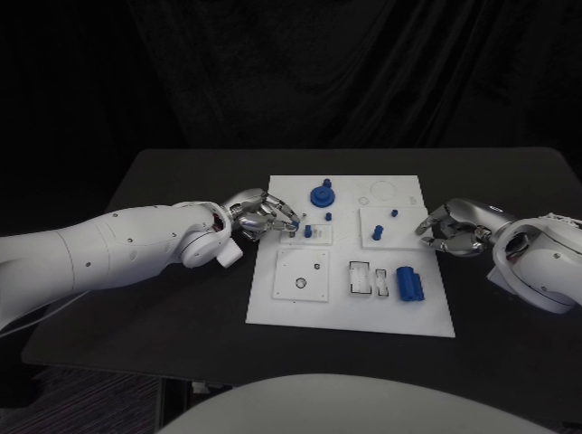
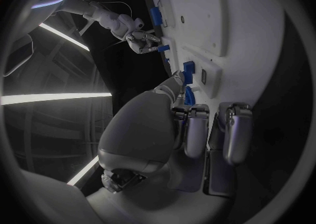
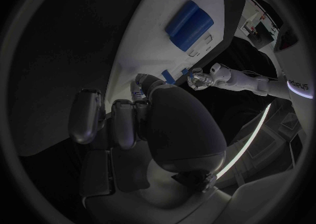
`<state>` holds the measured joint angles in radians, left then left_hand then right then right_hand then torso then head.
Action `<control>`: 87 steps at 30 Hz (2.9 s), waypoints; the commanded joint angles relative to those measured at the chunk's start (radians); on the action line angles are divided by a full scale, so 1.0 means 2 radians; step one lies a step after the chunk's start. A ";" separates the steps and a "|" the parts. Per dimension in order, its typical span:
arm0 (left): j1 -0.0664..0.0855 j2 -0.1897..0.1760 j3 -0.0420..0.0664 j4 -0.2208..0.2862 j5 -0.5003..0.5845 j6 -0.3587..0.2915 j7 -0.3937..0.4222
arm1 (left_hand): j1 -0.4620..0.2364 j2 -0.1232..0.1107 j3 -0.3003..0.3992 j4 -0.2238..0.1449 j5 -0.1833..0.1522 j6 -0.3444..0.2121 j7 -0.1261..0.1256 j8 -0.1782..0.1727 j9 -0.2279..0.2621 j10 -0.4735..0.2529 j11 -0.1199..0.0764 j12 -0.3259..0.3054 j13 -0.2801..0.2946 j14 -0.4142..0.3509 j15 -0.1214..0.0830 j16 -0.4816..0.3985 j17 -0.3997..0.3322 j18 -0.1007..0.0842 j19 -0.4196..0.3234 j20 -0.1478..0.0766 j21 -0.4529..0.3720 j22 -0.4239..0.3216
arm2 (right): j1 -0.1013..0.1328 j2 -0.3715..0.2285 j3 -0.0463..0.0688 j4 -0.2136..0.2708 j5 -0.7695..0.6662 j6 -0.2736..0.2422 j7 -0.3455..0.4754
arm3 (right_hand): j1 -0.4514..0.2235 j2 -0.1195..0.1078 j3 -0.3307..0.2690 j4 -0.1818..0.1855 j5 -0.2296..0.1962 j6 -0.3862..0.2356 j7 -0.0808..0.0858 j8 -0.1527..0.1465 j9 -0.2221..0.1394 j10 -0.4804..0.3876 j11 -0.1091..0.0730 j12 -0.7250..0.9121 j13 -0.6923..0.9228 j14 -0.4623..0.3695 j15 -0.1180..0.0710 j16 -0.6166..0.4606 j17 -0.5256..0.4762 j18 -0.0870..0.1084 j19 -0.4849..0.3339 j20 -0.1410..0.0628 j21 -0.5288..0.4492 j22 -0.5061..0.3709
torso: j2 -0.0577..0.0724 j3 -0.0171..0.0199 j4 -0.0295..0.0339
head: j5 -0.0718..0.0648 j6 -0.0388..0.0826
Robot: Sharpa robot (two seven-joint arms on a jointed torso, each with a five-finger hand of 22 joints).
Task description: Assemble the parts on the task board
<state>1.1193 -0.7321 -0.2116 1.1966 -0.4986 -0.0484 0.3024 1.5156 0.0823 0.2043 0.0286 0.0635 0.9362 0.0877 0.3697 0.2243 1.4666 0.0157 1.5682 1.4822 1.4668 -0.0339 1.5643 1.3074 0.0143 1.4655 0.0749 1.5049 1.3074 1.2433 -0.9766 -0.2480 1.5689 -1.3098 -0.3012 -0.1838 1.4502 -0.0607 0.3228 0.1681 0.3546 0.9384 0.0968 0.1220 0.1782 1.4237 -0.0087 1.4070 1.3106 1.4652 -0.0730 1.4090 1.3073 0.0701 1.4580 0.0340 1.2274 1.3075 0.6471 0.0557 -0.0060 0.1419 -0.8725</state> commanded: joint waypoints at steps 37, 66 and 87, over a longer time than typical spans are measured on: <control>-0.022 0.005 0.001 -0.033 -0.074 -0.035 0.040 | 0.019 0.002 -0.020 0.002 -0.003 0.022 0.008 -0.058 0.069 0.052 0.009 0.001 0.044 0.052 0.010 0.003 0.132 0.002 0.029 0.010 0.000 0.120 | -0.006 -0.004 0.000 0.002 -0.001 0.003 -0.006 | 0.004 0.002 0.000 -0.003 -0.002 -0.001 -0.001 0.000 0.000 0.001 0.002 0.001 0.043 0.033 0.002 -0.001 0.059 0.000 -0.001 0.003 -0.001 0.086 | -0.001 0.0005 0.0006 | 0.003 0.000; -0.023 0.000 0.000 -0.031 -0.074 -0.032 0.034 | 0.025 -0.019 -0.032 0.000 0.007 -0.055 0.004 -0.133 0.024 0.052 -0.001 0.001 0.044 0.052 0.001 0.003 0.132 0.002 0.029 0.003 0.000 0.120 | -0.006 -0.004 0.000 0.001 -0.001 0.006 -0.006 | 0.012 -0.001 0.001 -0.010 -0.002 0.000 -0.001 0.000 -0.001 0.002 0.002 0.001 0.044 0.033 0.002 0.000 0.060 -0.001 0.000 0.003 0.001 0.086 | -0.001 0.0005 0.0003 | 0.004 0.000; 0.014 -0.069 0.001 0.057 -0.211 -0.162 0.118 | -0.010 -0.035 -0.058 0.033 0.020 -0.098 0.023 -0.153 -0.001 0.052 0.013 0.001 0.044 0.052 0.012 0.003 0.132 0.000 0.033 0.012 0.006 0.122 | -0.006 -0.012 0.000 0.009 -0.001 -0.010 0.001 | 0.012 -0.002 0.001 -0.011 -0.002 0.003 0.000 0.001 0.000 0.003 0.002 0.003 0.045 0.033 0.002 0.001 0.061 -0.001 0.001 0.003 0.005 0.087 | 0.000 0.0006 0.0011 | -0.005 0.000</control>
<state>1.1354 -0.8694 -0.2142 1.2977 -0.7680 -0.2858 0.4977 1.5029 0.0125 0.0910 0.0904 0.1098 0.7458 0.1327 0.0665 0.2237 1.4680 0.0360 1.5685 1.3638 1.4671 -0.0159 1.5642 1.3078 0.0141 1.4653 0.0899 1.5126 1.3073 1.2353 -0.9978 -0.2475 1.5832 -1.3098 -0.3035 -0.1818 1.4662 -0.0630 0.3242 0.1501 0.3547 0.9376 0.0974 0.1220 0.1775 1.4258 -0.0067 1.4079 1.3104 1.4652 -0.0730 1.4090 1.3073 0.0701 1.4579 0.0340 1.2361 1.3075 0.6465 0.0569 -0.0044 0.1326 -0.8725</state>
